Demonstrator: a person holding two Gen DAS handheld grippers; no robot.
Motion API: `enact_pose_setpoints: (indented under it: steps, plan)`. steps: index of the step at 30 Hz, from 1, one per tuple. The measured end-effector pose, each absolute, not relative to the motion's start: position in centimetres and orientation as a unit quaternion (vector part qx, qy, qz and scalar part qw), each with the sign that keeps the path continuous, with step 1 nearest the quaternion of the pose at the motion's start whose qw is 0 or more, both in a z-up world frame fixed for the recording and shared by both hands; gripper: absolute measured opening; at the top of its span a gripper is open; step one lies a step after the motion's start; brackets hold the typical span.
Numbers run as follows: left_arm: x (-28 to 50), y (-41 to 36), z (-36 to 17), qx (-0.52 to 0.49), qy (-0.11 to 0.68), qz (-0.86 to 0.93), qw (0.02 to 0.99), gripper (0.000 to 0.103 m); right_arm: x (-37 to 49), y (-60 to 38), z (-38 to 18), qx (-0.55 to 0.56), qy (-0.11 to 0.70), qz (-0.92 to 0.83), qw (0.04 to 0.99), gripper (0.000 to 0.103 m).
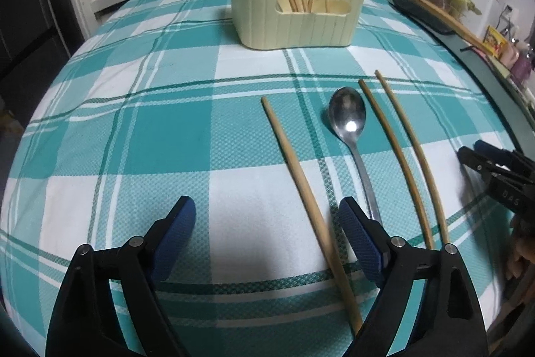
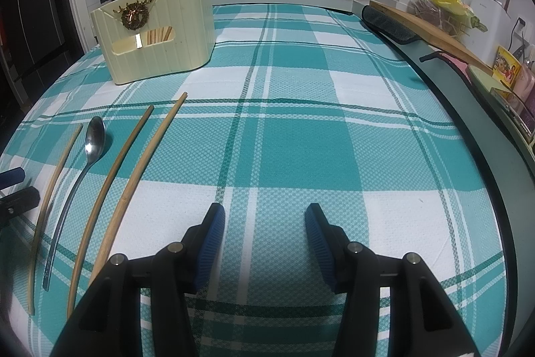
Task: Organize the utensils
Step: 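Close the right gripper on a wooden chopstick while the left gripper grasps another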
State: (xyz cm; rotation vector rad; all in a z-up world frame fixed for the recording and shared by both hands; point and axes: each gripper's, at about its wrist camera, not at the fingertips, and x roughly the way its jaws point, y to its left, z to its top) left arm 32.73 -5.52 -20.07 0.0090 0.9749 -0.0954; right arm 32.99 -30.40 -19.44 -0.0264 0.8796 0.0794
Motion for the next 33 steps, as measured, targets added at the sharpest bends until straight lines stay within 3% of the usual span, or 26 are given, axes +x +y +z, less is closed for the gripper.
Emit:
enact_pose_setpoints:
  steps: [8,13,17,22,23,26,33]
  plan:
    - [32.1,-5.1,-20.5,0.027,0.461,-0.045,0.886,0.084,32.7,-30.4,-19.1,-0.012,0.426,0.034,0.904,0.052]
    - [31.7,-4.6,-20.5,0.023,0.464,-0.045,0.884,0.084,30.6,-27.3,-15.4,0.001,0.392,0.108,0.914,0.052]
    - [31.2,-4.8,-20.4,0.022,0.468,-0.050,0.882,0.083,31.3,-24.5,-16.0,0.012,0.426,0.134,0.895,0.050]
    - [30.0,-5.3,-20.4,0.044,0.462,-0.059,0.884,0.083,32.1,-23.0,-18.5,0.018,0.459,0.141,0.877,0.029]
    - [29.9,-5.3,-20.4,0.049,0.463,-0.065,0.883,0.082,32.0,-22.6,-18.9,0.011,0.463,0.142,0.875,0.020]
    - [29.7,-4.6,-20.2,0.053,0.468,-0.078,0.878,0.077,31.4,-22.0,-18.7,-0.023,0.457,0.122,0.881,0.009]
    - [29.6,-1.0,-20.2,0.044,0.477,-0.075,0.875,0.072,30.5,-25.5,-18.6,-0.006,0.468,0.078,0.880,0.007]
